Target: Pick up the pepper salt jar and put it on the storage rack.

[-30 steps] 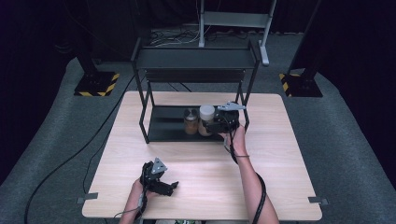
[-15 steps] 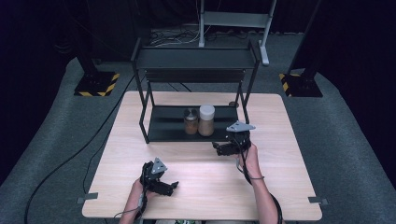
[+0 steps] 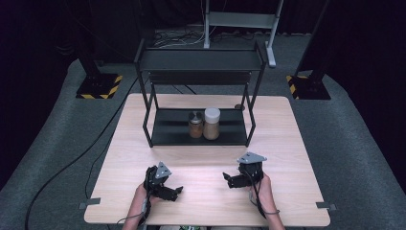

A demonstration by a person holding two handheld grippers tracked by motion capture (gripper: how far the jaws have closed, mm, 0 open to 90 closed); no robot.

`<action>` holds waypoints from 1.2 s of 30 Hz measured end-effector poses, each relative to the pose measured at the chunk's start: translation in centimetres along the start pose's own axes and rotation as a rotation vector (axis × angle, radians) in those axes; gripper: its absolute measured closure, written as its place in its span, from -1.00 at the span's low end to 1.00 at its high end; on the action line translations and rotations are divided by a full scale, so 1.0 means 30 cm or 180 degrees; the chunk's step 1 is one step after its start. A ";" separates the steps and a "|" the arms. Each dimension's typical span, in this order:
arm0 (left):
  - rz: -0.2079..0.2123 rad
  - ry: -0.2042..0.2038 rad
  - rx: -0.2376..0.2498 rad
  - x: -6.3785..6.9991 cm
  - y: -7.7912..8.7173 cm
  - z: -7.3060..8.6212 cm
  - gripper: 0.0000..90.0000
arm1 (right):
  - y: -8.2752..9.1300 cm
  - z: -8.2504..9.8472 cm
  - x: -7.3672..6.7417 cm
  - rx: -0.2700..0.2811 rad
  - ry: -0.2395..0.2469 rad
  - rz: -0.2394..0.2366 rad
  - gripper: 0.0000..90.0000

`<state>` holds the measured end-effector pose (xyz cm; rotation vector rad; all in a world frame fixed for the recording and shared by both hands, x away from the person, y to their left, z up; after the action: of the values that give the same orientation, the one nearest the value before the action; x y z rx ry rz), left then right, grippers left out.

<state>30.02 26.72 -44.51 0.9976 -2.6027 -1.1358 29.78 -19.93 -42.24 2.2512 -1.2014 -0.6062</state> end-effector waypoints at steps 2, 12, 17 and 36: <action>0.0000 0.0000 0.0000 0.000 0.000 0.000 -0.99 | 0.006 0.028 -0.010 -0.0032 -0.0015 0.0009 -1.00; -0.0001 0.0000 0.0001 0.000 0.000 0.000 -0.99 | 0.054 0.130 -0.041 -0.0084 -0.0095 0.0066 -1.00; -0.0001 -0.0001 -0.0001 0.000 0.000 0.000 -0.99 | 0.073 0.155 -0.042 -0.0097 -0.0134 0.0104 -1.00; -0.0002 -0.0002 0.0000 0.001 0.000 0.000 -0.99 | 0.092 0.185 -0.042 -0.0006 -0.0236 0.0186 -1.00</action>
<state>30.01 26.72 -44.52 0.9981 -2.6031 -1.1364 24.12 -21.41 -44.60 2.2010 -1.2973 -0.6732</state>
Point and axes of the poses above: each handheld gripper's, and its own axes: y roughly backward along the jaws, z roughly out of its underside, x roughly to its right, the point moved 1 cm from there along -y, roughly forward along the jaws, and after that the axes turned 11 degrees about -y, right-handed, at the moved point
